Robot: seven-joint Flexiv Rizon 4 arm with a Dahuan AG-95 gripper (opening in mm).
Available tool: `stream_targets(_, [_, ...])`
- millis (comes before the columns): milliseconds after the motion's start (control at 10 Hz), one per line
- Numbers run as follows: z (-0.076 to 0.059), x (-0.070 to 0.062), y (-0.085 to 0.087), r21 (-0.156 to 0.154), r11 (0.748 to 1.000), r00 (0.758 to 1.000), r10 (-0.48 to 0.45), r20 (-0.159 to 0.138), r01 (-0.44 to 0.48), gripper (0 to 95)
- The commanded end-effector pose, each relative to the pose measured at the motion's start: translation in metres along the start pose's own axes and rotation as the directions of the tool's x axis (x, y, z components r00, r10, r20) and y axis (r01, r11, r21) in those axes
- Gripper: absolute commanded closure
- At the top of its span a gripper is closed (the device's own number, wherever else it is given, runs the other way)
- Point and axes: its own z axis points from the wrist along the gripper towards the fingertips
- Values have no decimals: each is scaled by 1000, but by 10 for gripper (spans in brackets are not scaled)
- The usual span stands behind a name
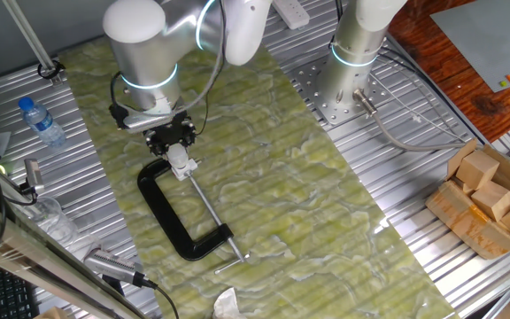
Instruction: Install the light bulb by rotating it
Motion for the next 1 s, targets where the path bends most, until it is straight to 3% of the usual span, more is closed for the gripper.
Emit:
stream_targets(100, [1,1,-1,3,960,960,279,-16,-278,950])
stream_targets(400, [0,1,-1,-16,902,902,432,-25,-432,950])
stream_targets(500, [0,1,-1,-18,867,867,497,-24,-498,950])
stream_targets(600, [0,1,-1,-23,818,818,574,-31,-575,950])
stream_targets(700, [0,1,-1,-30,798,799,601,-35,-602,950])
stream_targets(800, [0,1,-1,-61,718,720,692,-53,-694,950])
stream_targets(900, [0,1,-1,-63,694,696,715,-59,-718,950])
stream_targets(1000, [0,2,-1,-67,648,651,756,-66,-759,950])
